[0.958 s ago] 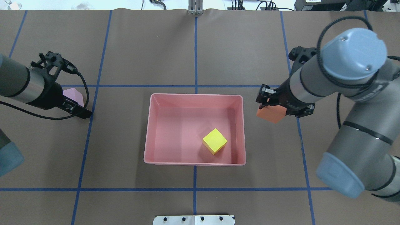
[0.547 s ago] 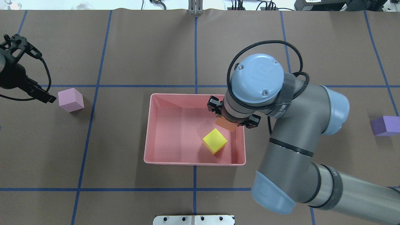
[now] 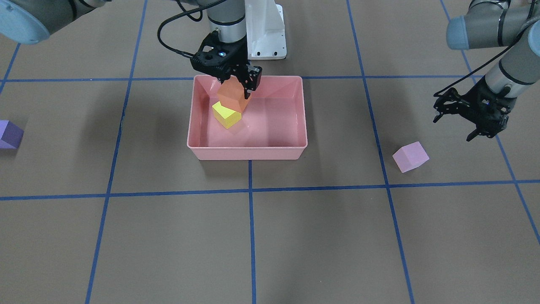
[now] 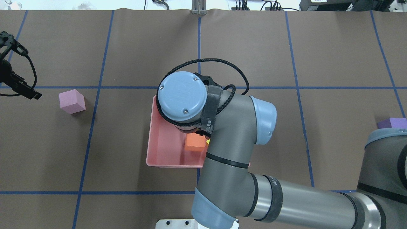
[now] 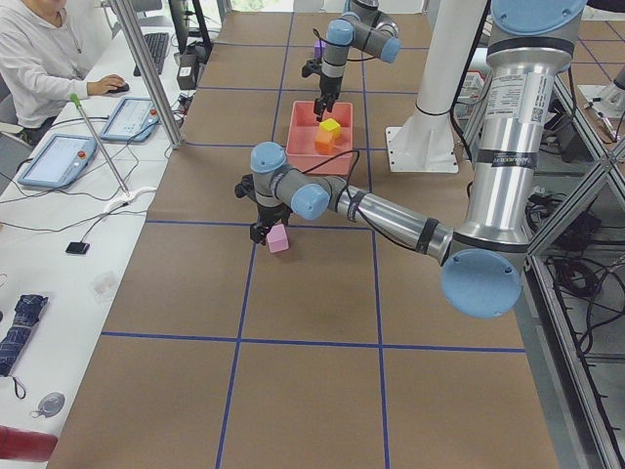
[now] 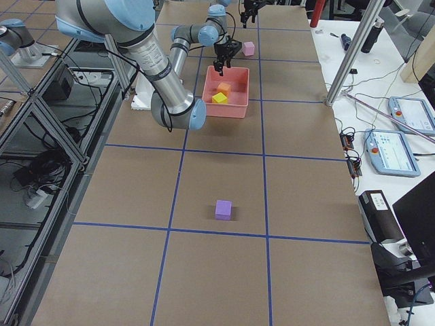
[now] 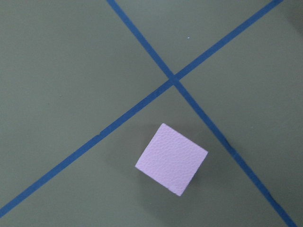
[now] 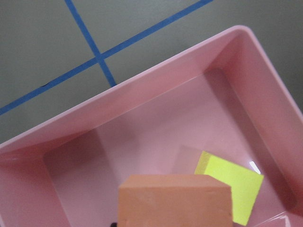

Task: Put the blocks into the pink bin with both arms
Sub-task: 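Carry the orange cube into the bin while the left gripper reaches the lilac cube, then release the orange cube with the right gripper while the left grasps the lilac cube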

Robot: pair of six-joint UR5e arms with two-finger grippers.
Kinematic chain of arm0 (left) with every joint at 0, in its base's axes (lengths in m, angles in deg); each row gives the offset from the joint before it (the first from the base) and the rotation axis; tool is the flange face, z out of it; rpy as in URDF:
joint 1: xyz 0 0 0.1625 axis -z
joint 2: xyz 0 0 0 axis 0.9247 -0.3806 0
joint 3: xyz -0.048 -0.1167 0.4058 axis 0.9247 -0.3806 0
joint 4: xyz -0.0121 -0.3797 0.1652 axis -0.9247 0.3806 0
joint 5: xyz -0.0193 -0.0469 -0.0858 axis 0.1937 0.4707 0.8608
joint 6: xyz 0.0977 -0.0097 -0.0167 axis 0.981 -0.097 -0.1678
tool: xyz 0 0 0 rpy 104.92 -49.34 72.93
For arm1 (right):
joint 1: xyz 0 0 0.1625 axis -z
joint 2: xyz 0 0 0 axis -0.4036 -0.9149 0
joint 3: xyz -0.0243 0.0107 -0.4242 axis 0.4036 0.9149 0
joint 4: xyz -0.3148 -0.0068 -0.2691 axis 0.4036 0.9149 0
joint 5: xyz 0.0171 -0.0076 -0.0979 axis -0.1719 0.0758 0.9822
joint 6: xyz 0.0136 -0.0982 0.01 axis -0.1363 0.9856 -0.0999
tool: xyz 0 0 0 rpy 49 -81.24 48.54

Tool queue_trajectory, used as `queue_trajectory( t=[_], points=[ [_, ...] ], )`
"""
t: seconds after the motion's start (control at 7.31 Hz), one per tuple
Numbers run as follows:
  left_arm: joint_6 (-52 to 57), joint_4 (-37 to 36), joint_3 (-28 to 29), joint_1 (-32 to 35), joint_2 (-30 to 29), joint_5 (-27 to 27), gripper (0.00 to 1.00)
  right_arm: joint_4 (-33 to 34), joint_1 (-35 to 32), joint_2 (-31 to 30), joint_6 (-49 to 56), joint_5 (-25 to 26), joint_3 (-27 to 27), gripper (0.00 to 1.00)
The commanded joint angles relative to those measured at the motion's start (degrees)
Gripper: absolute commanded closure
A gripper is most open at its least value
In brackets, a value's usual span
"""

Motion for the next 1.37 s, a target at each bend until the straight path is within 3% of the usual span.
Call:
queue_trajectory(
  t=[0.0,0.27,0.41,0.55,0.82,0.96,1.23],
  points=[
    [-5.77,1.46,1.29,-0.03,-0.45,0.01,0.0,0.15,0.14,0.65,-1.26,0.45,0.92,0.0],
    [-19.79,10.11,5.22,-0.47,-0.88,-0.08,0.0,0.15,-3.44,-5.91,6.24,-0.25,-6.24,0.0],
    [-28.05,18.87,10.47,-0.99,-1.32,0.01,0.0,0.06,-6.42,-10.21,10.82,-2.6,-10.82,0.0],
    [-39.79,22.79,12.26,-1.87,-1.59,0.01,0.0,0.15,-10.97,-11.82,14.09,-8.02,-12.08,0.0],
    [-55.22,22.39,11.76,-4.06,-1.33,-0.08,0.0,0.15,-18.1,-13.76,22.86,-14.63,-13.23,0.0],
    [-61.47,22.39,11.67,-5.72,-1.24,-0.25,0.0,0.06,-23.62,-15.51,29.09,-20.49,-13.41,0.0],
    [-66.44,22.3,11.67,-9.42,-1.15,-1.56,0.0,0.06,-32.16,-21.13,43.75,-26.5,-14.03,0.0]
  ],
)
